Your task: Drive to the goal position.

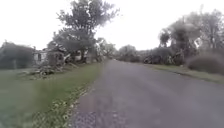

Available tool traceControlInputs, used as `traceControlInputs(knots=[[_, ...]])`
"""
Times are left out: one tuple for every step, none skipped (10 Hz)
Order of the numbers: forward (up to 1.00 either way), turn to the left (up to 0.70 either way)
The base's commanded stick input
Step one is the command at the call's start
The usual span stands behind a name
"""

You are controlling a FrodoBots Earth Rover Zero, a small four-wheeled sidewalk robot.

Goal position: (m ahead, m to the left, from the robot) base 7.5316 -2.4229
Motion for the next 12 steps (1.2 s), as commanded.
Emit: traceControlInputs(knots=[[0.70,-0.14],[0.70,-0.14],[0.70,-0.14],[0.70,-0.14],[0.70,-0.14],[0.70,-0.14],[0.70,-0.14],[0.70,-0.14],[0.70,-0.14],[0.70,-0.14],[0.70,-0.14],[0.70,-0.14]])
